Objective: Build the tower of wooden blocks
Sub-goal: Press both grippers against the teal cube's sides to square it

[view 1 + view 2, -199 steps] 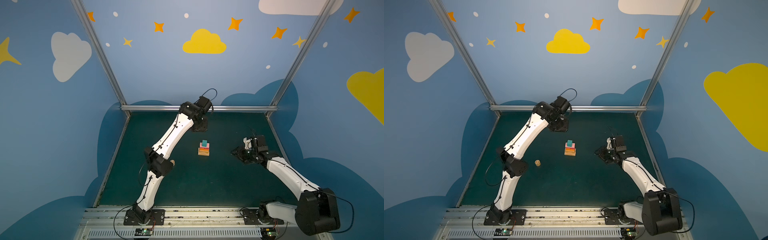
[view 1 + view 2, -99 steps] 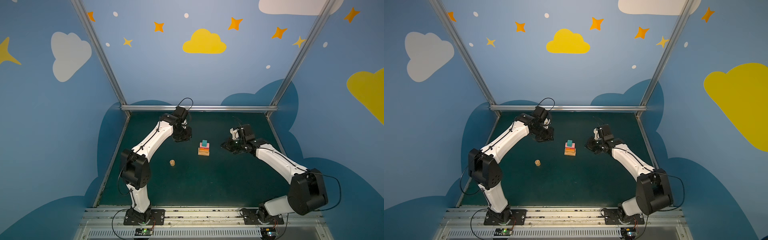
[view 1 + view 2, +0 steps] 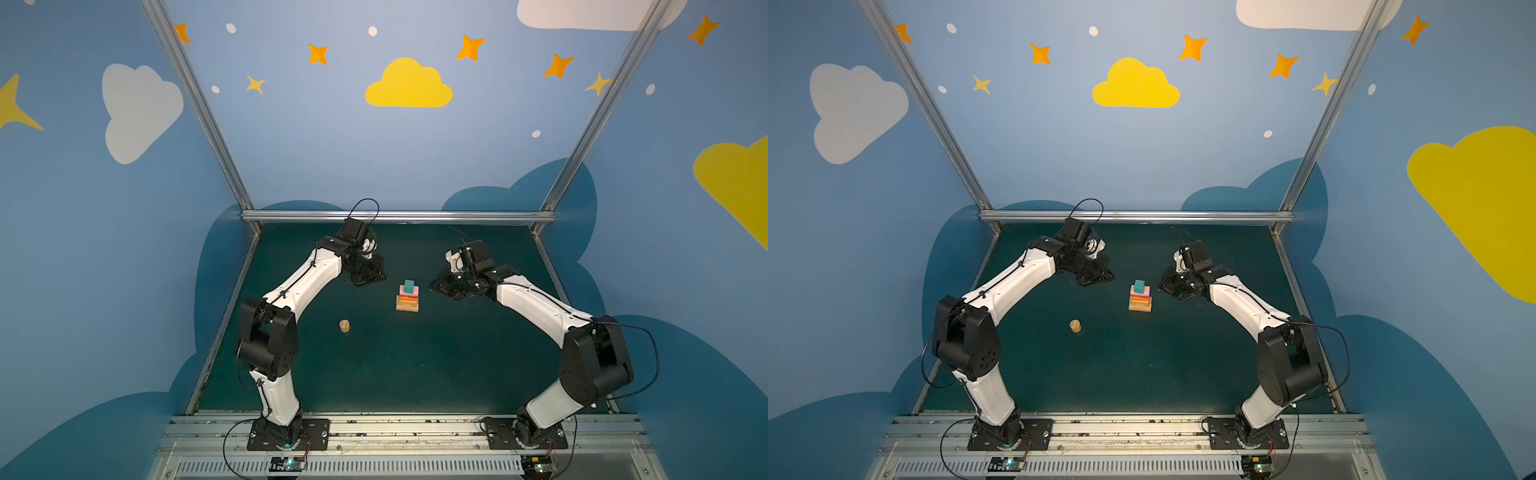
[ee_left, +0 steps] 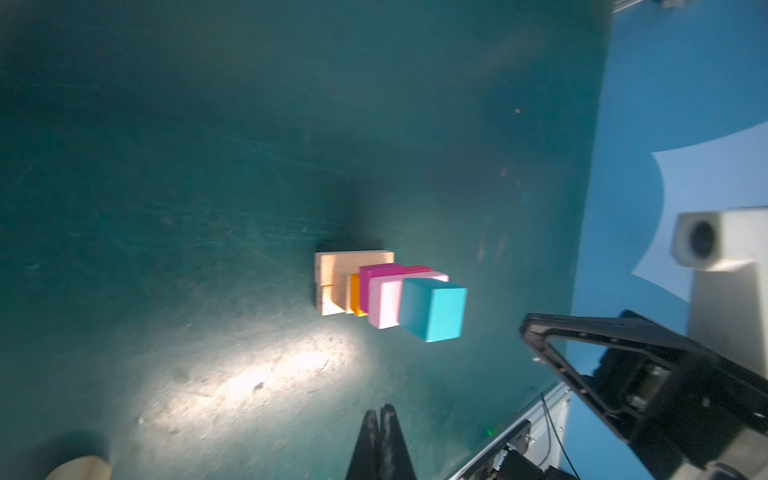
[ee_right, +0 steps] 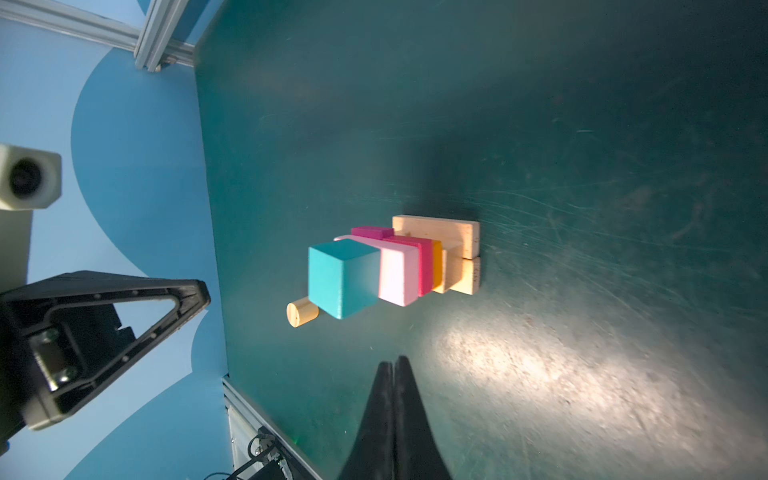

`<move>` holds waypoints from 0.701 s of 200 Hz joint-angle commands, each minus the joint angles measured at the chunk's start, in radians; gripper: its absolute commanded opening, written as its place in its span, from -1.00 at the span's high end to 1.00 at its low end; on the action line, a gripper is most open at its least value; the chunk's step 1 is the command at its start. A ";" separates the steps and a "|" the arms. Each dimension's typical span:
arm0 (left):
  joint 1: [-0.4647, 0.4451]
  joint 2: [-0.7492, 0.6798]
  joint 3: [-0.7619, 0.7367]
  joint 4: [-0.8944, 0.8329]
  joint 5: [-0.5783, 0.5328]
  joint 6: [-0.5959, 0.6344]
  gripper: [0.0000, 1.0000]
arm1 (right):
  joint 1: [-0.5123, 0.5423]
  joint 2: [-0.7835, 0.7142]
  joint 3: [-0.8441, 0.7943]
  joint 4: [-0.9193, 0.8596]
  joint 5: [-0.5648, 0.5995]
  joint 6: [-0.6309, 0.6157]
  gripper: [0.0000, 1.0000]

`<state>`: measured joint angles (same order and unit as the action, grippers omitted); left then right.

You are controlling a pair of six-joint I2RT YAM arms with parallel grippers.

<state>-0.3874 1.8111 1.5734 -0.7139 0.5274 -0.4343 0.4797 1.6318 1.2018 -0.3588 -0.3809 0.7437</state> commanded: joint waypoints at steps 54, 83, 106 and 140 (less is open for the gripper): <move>-0.025 0.096 0.017 0.016 0.042 -0.011 0.91 | 0.022 0.095 0.064 0.017 -0.019 0.006 1.00; -0.039 0.128 0.035 0.008 0.045 -0.009 0.91 | 0.023 0.115 0.076 0.030 -0.028 0.008 1.00; -0.050 0.147 0.049 0.008 0.046 -0.009 0.91 | 0.023 0.127 0.086 0.035 -0.032 0.011 1.00; -0.057 0.164 0.063 0.003 0.047 -0.009 0.91 | 0.023 0.134 0.092 0.030 -0.025 0.011 1.00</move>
<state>-0.4397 1.9560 1.6043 -0.6987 0.5640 -0.4469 0.4992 1.7485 1.2697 -0.3351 -0.4026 0.7525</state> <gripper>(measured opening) 0.047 0.048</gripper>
